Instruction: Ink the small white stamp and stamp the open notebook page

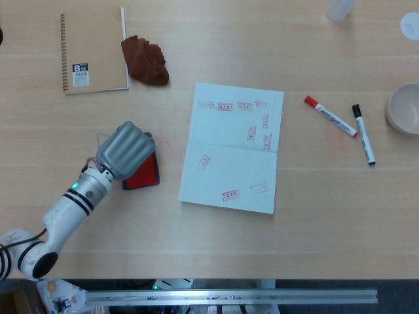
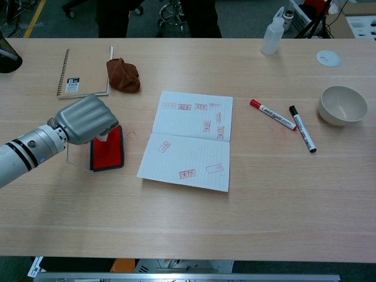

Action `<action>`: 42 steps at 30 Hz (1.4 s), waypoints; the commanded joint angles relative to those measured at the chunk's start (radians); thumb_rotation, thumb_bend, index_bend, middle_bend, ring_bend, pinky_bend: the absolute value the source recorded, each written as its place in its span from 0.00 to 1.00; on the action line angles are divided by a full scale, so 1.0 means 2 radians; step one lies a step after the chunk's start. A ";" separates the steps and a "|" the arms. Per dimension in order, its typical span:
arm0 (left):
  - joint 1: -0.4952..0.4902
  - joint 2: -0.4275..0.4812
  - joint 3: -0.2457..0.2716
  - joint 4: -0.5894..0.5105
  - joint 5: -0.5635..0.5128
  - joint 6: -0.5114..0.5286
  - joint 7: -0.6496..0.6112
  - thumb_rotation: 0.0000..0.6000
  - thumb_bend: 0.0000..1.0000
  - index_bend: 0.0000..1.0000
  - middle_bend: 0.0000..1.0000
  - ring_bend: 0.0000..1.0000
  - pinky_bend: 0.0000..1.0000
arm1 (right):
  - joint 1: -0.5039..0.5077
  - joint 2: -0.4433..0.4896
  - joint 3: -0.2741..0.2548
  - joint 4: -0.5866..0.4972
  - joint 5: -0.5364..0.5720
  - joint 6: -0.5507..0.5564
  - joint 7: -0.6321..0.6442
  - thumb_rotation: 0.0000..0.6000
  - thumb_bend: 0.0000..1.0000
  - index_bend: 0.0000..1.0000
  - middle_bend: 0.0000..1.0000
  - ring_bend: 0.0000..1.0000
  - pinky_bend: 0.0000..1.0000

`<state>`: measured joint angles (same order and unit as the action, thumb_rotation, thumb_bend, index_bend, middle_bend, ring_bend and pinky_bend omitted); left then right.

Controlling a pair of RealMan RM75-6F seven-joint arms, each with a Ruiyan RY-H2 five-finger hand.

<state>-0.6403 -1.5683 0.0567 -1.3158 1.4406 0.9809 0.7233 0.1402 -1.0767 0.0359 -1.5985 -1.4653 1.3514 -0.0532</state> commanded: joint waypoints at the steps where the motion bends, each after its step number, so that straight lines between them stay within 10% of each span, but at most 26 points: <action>1: -0.002 0.000 -0.004 -0.006 -0.005 -0.006 -0.001 1.00 0.23 0.62 1.00 1.00 1.00 | -0.001 0.000 0.000 0.000 0.001 0.000 0.000 1.00 0.15 0.21 0.36 0.27 0.39; 42: -0.024 0.002 -0.022 -0.025 -0.072 -0.054 0.020 1.00 0.23 0.58 1.00 1.00 1.00 | -0.008 0.000 0.000 0.009 0.003 0.005 0.011 1.00 0.15 0.21 0.36 0.27 0.39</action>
<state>-0.6877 -1.5647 0.0130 -1.3644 1.2966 0.8748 0.7621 0.1251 -1.0770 0.0361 -1.5813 -1.4595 1.3612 -0.0310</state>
